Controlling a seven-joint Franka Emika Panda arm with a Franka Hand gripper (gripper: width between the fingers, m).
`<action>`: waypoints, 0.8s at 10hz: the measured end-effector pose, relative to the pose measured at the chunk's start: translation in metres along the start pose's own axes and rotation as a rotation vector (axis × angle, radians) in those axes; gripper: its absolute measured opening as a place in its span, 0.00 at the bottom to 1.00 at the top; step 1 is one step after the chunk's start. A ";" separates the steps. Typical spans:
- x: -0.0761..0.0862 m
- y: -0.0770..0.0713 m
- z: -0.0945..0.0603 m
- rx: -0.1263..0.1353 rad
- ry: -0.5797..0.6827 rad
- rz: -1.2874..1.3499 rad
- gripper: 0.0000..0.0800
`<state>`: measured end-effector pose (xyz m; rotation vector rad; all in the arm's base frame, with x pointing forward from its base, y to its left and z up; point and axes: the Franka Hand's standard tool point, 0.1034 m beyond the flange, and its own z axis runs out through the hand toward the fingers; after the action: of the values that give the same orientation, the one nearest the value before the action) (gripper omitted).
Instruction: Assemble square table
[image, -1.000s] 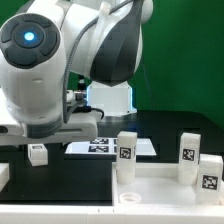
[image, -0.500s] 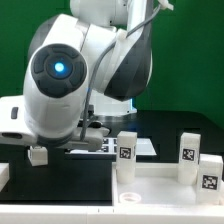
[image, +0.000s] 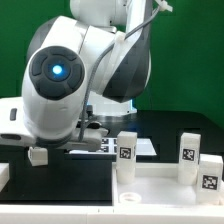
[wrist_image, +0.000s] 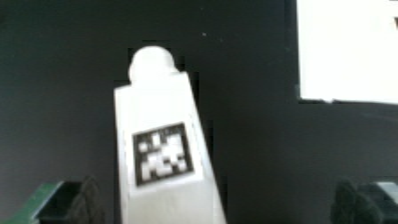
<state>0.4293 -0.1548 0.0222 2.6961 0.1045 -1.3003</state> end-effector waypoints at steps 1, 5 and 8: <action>-0.001 0.005 0.004 0.007 -0.022 0.007 0.81; 0.003 0.009 0.008 0.012 -0.042 0.027 0.81; 0.003 0.009 0.009 0.012 -0.043 0.027 0.51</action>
Offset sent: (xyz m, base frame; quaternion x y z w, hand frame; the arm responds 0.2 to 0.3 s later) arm -0.0141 0.0090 -0.0069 0.0092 -0.0524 0.0705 0.9961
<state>0.4256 -0.1653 0.0157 2.6683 0.0556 -1.3540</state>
